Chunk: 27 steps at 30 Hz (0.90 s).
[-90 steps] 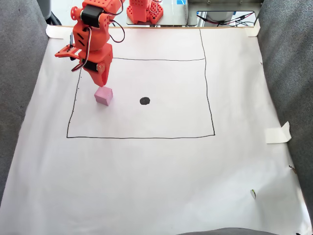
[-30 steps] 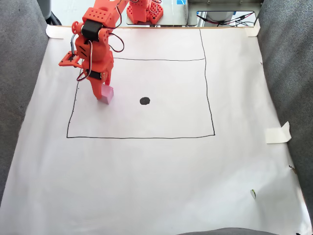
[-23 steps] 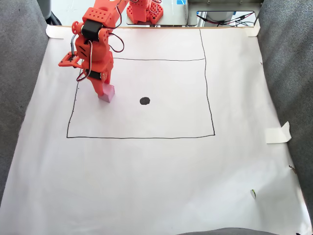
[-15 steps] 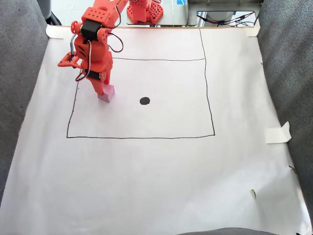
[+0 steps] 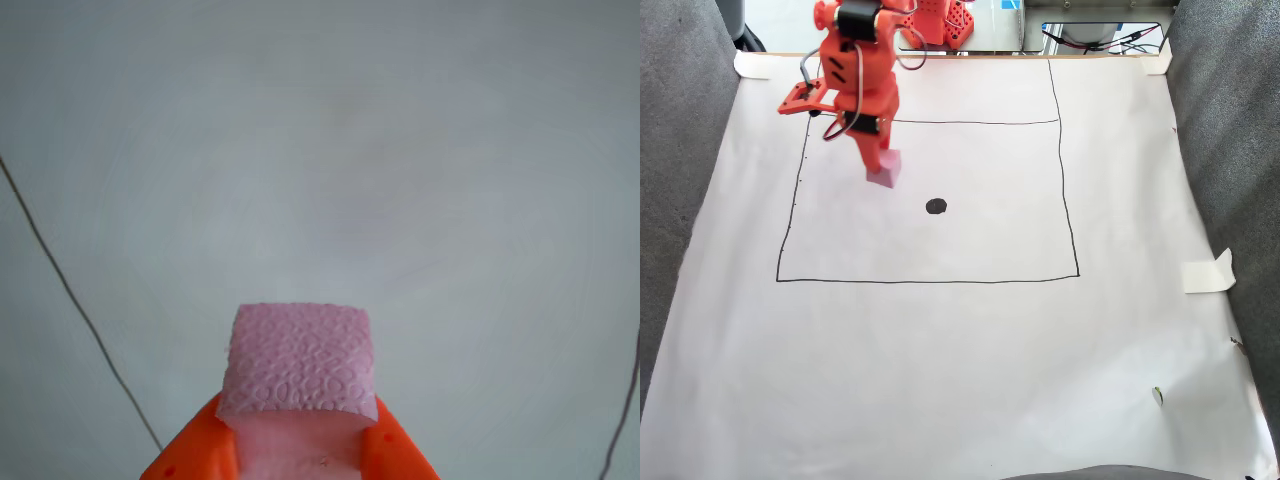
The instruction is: Grasp the colored block, Place it on the black dot, and then return the arm to the default position.
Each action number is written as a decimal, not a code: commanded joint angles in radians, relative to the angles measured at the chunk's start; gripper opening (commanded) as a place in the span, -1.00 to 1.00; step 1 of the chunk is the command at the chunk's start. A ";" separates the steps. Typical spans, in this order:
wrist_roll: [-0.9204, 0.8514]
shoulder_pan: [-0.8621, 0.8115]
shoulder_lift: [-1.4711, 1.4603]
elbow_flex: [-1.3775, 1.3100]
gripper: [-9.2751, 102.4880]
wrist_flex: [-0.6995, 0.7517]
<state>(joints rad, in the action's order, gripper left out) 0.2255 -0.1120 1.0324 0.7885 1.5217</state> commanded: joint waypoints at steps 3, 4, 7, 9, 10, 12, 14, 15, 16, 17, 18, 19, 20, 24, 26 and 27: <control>0.006 0.060 0.078 0.026 -0.83 0.011; 0.006 0.071 0.072 0.028 -0.83 0.017; 0.006 0.094 0.051 0.028 -0.83 0.020; 0.008 0.107 0.031 0.028 -0.83 0.012; 0.008 0.114 0.018 0.028 -0.83 0.009; 0.012 0.127 -0.003 0.026 -0.83 0.000; 0.018 0.138 -0.029 0.018 -0.83 -0.006; 0.021 0.144 -0.043 0.011 -0.83 -0.012; 0.025 0.150 -0.060 -0.002 -0.83 -0.015; 0.029 0.155 -0.077 -0.014 -0.83 -0.017; 0.034 0.158 -0.091 -0.025 -0.83 -0.020; 0.040 0.161 -0.101 -0.035 -0.83 -0.023; 0.044 0.161 -0.115 -0.054 -0.83 -0.025; 0.051 0.163 -0.150 -0.112 -0.83 -0.023; 0.054 0.160 -0.172 -0.156 -0.83 -0.011; 0.057 0.158 -0.184 -0.183 -0.83 -0.003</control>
<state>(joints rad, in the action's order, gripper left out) 0.2746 0.0445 0.8437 0.6949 1.5048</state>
